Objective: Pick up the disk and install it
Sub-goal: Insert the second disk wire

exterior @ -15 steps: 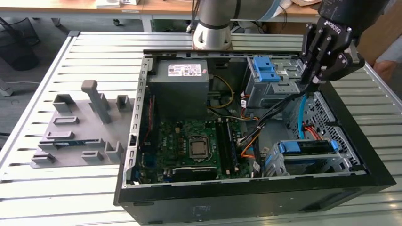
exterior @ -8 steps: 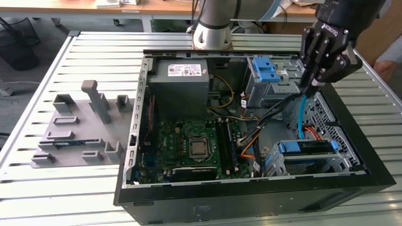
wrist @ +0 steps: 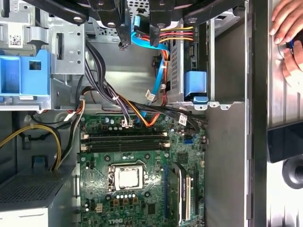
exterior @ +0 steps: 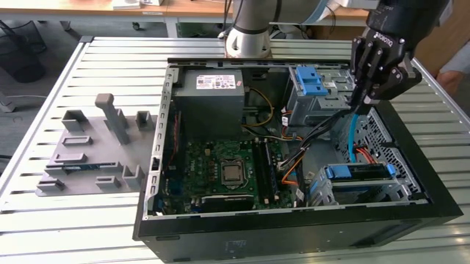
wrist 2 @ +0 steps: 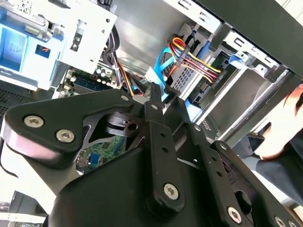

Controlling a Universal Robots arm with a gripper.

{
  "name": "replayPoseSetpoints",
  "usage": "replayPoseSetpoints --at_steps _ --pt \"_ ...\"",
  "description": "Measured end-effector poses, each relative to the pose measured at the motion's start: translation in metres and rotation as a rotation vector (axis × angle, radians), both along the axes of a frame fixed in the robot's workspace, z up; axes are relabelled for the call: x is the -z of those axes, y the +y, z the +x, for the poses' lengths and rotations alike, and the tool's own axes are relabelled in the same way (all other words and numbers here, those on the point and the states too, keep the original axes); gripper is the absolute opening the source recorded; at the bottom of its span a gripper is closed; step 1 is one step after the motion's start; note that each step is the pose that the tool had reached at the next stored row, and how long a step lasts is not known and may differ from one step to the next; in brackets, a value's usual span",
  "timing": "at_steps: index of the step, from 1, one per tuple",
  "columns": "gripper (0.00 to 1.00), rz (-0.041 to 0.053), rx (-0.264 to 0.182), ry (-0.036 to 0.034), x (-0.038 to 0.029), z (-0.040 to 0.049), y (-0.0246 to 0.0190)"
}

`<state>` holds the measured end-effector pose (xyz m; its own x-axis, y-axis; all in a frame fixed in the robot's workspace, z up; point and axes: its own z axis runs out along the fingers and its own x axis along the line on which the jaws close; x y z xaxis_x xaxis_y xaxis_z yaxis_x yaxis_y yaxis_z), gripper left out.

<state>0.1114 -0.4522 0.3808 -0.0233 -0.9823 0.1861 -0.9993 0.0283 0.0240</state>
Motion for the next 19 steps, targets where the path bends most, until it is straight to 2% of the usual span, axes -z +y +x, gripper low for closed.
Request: replayPoseSetpoints --at_steps 3,4,6,7,8,9,10,11,12,15,16,17,18,19 --pt "0.28 -0.0017 0.0 0.0 0.0026 0.001 0.0007" --pt "0.22 -0.0018 0.0 0.0 0.0032 0.0013 0.0008" --pt "0.22 -0.0016 0.0 0.0 0.0043 0.0017 0.001" --pt "0.18 -0.0004 0.0 0.0 0.0048 0.0017 0.001" --pt "0.11 0.0032 0.0 0.0 0.0051 0.0018 0.0009" --pt "0.11 0.0123 0.0 0.0 0.0054 0.002 0.001" --pt "0.11 0.0293 0.0 0.0 0.0057 0.002 0.001" --pt "0.11 0.0349 0.0 -0.0001 0.0059 0.002 0.0011" --pt "0.11 0.0336 0.0 0.0 0.0061 0.002 0.0011" --pt "0.11 0.0119 0.0 0.0 0.0062 0.0021 0.0011" --pt "0.11 0.0016 0.0 0.0 0.0063 0.0021 0.0011" --pt "0.11 -0.0125 0.0 0.0 0.0064 0.0021 0.0011" --pt "0.18 -0.0275 0.0 0.0 0.0065 0.0021 0.001" --pt "0.18 -0.0419 0.0 0.0 0.0066 0.0021 0.001"
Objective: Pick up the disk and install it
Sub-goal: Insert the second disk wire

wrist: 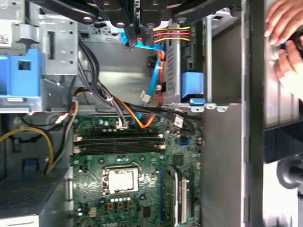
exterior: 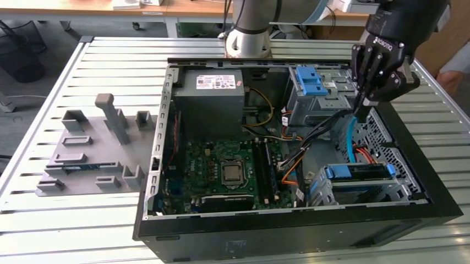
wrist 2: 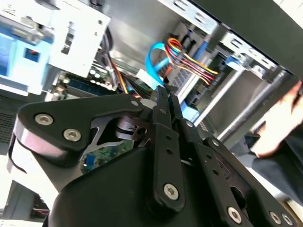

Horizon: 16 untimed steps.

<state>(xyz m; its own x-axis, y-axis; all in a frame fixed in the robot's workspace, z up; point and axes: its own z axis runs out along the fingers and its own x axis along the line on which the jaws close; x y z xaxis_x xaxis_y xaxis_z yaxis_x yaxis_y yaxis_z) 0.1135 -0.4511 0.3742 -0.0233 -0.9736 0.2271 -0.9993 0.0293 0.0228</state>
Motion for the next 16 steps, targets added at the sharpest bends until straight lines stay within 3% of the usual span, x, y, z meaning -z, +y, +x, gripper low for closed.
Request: replayPoseSetpoints --at_steps 3,4,5,16 --pt "0.18 -0.0407 0.0 -0.0001 0.0009 0.0 0.0" --pt "0.18 -0.0504 0.0 -0.0001 0.0015 0.0 0.0" --pt "0.18 -0.0542 0.0 -0.0001 0.0025 0.0 0.0" --pt "0.25 -0.0599 0.0 -0.0001 0.0126 0.0001 0.0"
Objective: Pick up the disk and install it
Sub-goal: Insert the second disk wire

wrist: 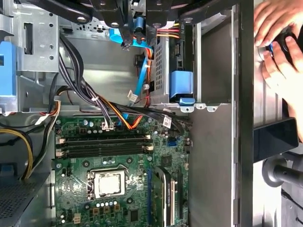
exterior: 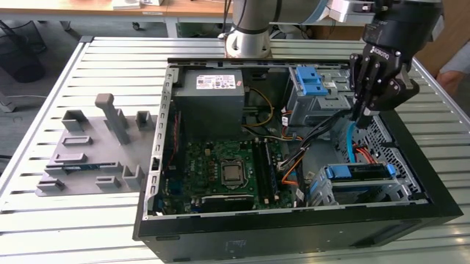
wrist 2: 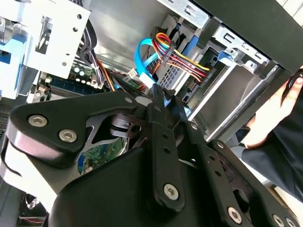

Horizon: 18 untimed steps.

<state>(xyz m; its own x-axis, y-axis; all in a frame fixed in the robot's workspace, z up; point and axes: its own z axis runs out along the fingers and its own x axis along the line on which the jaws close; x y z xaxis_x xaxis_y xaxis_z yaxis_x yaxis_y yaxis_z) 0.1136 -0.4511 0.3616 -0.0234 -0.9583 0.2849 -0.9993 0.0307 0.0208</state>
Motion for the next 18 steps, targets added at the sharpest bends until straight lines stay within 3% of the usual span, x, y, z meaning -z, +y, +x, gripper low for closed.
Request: replayPoseSetpoints --at_steps 1,2,9,10,12,18 --pt "0.24 0.002 0.0 -0.0001 0.0002 0.0001 -0.0001" --pt "0.17 0.0141 0.0 0.0 0.0004 0.0001 -0.0001" --pt "0.16 0.1391 0.0 0.0 0.0009 0.0003 -0.0012" --pt "0.16 0.1479 0.0 -0.0001 0.0016 0.0002 -0.0023" --pt "0.16 0.1544 0.0 0.0 0.0039 0.0003 -0.0071" --pt "0.16 0.1672 0.0 0.0 0.0121 0.0002 -0.0299"
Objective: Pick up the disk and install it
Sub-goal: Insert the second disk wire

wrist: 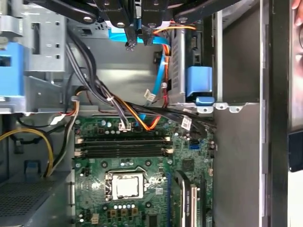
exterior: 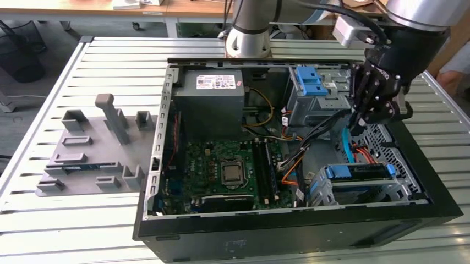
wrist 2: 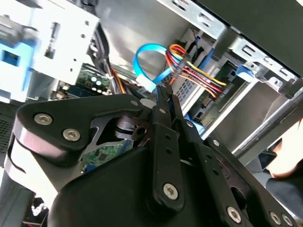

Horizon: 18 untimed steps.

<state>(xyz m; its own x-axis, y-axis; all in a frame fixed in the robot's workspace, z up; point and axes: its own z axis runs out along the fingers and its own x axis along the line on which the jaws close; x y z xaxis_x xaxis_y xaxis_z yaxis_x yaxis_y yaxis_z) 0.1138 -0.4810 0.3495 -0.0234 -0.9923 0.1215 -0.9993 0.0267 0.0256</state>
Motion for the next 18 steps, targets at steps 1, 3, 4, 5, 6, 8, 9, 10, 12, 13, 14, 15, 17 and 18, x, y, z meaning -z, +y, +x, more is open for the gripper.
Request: replayPoseSetpoints --at_steps 1,3,4,5,6,8,9,10,12,13,14,15,17,18 --pt "0.16 0.0022 0.0 0.0 0.0012 0.0 -0.0036" --pt "0.16 0.0065 0.0 0.0 0.0035 -0.0002 -0.011" --pt "0.16 0.0085 0.0 0.0 0.0046 -0.0003 -0.0144" --pt "0.16 0.0111 0.0 0.0 0.0057 -0.0005 -0.0176" --pt "0.16 0.0156 0.0 0.0 0.0063 -0.0007 -0.02" --pt "0.16 0.0303 0.0 0.0 0.0064 -0.001 -0.021" --pt "0.16 0.0457 0.0 0.0 0.0064 -0.0013 -0.0215" --pt "0.16 0.064 0.0 0.0 0.0065 -0.0016 -0.0222" --pt "0.16 0.0865 0.0 0.0 0.0066 -0.0017 -0.0254" --pt "0.16 0.0885 0.0 0.0 0.007 -0.0018 -0.0278" --pt "0.16 0.0891 0.0 0.0 0.0074 -0.0018 -0.0307" --pt "0.16 0.0892 0.0 0.0 0.0076 -0.0018 -0.0338" --pt "0.16 0.0896 0.0 0.0 0.0081 -0.0017 -0.0397" --pt "0.16 0.0899 0.0 0.0 0.0085 -0.0018 -0.0423"
